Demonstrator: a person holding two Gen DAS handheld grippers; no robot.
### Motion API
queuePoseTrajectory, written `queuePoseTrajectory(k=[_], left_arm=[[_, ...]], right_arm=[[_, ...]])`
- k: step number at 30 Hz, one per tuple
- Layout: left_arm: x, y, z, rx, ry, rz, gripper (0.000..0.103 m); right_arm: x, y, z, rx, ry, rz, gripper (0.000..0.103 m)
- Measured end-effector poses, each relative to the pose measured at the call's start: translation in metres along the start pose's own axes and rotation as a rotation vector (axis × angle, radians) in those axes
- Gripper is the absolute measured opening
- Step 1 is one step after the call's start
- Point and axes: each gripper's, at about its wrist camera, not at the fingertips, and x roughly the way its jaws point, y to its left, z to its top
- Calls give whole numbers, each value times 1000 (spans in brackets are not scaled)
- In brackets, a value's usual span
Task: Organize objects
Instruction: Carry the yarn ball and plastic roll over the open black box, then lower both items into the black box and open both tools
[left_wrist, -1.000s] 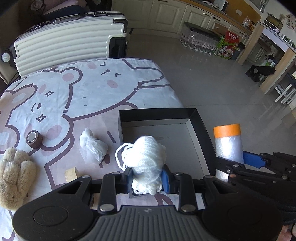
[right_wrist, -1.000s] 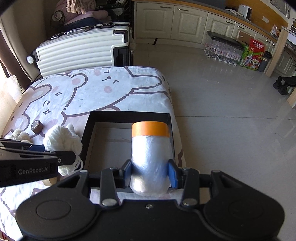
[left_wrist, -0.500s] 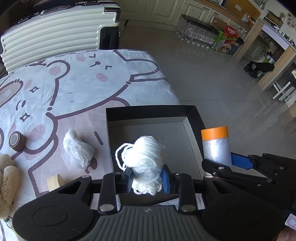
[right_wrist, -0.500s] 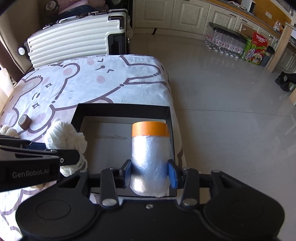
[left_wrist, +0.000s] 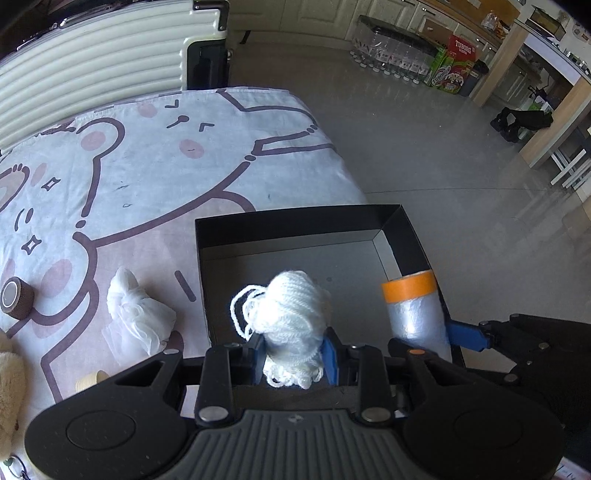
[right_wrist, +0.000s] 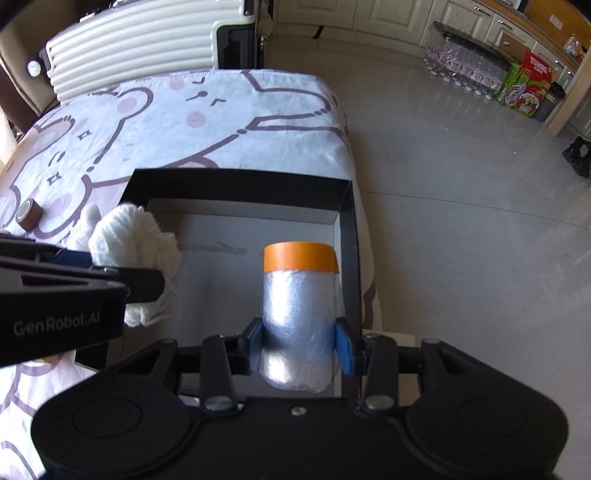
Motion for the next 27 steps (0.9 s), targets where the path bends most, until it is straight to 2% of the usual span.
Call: queuePoseTrajectory(k=[11,19,21,27], left_arm=[[17,-3,3,13,27,-7,33],[25,-5,4,11,44,-7,33],[26,-6,3,12,47,-10,33],[31,-13,2,18,61,-16,33]], right_arm=[[19,2,-1,-38,79,-28,42],[19,4,-3,-64,77,-28,43],[16,4,-3,-67,69,-29,49],[-4,-1,-3,-84,35,-11,49]])
